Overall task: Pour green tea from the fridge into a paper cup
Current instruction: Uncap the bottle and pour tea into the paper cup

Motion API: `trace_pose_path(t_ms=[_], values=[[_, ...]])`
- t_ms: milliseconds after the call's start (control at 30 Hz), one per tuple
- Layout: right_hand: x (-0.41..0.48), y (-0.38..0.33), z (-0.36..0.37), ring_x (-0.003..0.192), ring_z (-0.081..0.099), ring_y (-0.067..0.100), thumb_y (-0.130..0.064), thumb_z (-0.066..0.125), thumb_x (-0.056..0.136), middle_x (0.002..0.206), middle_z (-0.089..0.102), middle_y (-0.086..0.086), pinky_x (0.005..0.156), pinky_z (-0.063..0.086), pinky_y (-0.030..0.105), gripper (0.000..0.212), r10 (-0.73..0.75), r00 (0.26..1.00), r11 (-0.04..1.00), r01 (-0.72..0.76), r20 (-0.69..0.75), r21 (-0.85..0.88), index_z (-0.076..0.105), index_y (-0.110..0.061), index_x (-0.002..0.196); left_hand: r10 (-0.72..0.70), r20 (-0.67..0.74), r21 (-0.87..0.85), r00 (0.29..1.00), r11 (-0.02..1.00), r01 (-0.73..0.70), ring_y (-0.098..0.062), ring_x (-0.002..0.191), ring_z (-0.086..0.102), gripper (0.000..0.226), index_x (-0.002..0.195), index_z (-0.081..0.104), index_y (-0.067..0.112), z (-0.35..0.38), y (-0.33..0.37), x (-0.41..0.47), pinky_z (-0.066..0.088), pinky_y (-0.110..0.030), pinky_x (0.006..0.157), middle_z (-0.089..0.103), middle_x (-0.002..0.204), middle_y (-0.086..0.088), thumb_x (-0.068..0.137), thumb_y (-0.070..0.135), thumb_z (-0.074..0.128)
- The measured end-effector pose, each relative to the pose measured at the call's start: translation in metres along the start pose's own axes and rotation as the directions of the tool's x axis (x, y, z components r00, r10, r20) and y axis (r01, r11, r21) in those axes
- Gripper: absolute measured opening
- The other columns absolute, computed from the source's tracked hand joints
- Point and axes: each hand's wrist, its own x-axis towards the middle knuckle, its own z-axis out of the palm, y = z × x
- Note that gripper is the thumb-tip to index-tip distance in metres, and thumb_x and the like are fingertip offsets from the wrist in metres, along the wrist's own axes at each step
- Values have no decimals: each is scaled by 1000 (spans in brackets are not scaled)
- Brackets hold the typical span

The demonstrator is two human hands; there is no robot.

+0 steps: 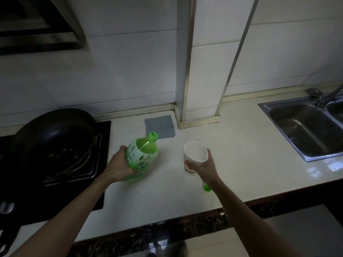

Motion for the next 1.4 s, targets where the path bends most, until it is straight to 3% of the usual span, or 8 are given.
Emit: trace_pose_path(t_ms=[267, 467, 567, 800, 933, 1100, 1267, 1400], values=[[19, -5, 3, 107, 56, 8, -18, 88, 69, 115, 55, -15, 91, 53, 30, 74, -18, 1000, 1000, 18, 5, -21, 43, -28, 128, -44, 61, -279, 997, 959, 60, -18, 93, 63, 74, 113, 46, 15, 25, -15, -1, 52, -20, 65, 63, 100, 1, 55, -1, 89], [40, -8, 11, 110, 56, 11, -19, 89, 68, 118, 55, -12, 95, 52, 36, 78, -13, 1000, 1000, 13, 26, -23, 43, -28, 130, -53, 104, -525, 993, 846, 100, -13, 100, 61, 87, 118, 46, 36, 38, -25, 0, 56, -19, 64, 62, 110, 0, 58, -17, 80], [50, -9, 16, 114, 55, 14, -21, 90, 67, 123, 55, -7, 97, 52, 40, 82, -17, 998, 999, 18, 52, -33, 42, -27, 133, -70, 82, -559, 994, 822, 104, -12, 100, 60, 92, 124, 45, 34, 45, -32, 2, 55, -18, 66, 62, 111, 2, 56, -18, 80], [70, -16, 33, 111, 54, 13, -16, 89, 67, 123, 53, -5, 95, 51, 33, 82, -37, 995, 999, 40, 96, -35, 41, -28, 131, -61, 121, -604, 991, 787, 122, -22, 109, 62, 96, 120, 45, 43, 54, -41, -2, 58, -41, 82, 62, 118, -7, 40, 8, 85], [80, -13, 41, 110, 54, 11, -18, 89, 68, 123, 53, -4, 93, 51, 31, 82, -46, 994, 997, 52, 100, -53, 41, -24, 133, -50, 108, -607, 993, 788, 106, -21, 111, 62, 94, 121, 44, 43, 61, -45, -5, 58, -38, 83, 62, 120, -5, 46, 1, 82], [95, -5, 45, 115, 53, 17, -25, 90, 68, 125, 53, -2, 96, 52, 38, 84, -17, 996, 997, 24, 88, -74, 40, -22, 136, -52, 94, -632, 994, 769, 100, -13, 106, 63, 94, 121, 43, 40, 63, -47, -8, 56, -30, 80, 61, 118, -1, 39, 14, 82], [105, -2, 49, 115, 52, 18, -22, 88, 70, 126, 52, 1, 96, 52, 38, 83, 7, 998, 998, -3, 55, -63, 38, -20, 136, -49, 78, -606, 996, 790, 86, 3, 99, 62, 91, 121, 41, 38, 68, -55, -10, 54, -20, 76, 58, 119, -4, 59, -20, 75], [108, -1, 57, 117, 51, 17, -23, 88, 71, 127, 50, 0, 93, 49, 31, 84, 12, 999, 998, -10, 38, -60, 36, -22, 137, -84, 84, -604, 993, 788, 118, 1, 97, 63, 83, 116, 43, 35, 68, -60, -14, 53, -17, 76, 59, 113, 0, 53, -9, 74]])
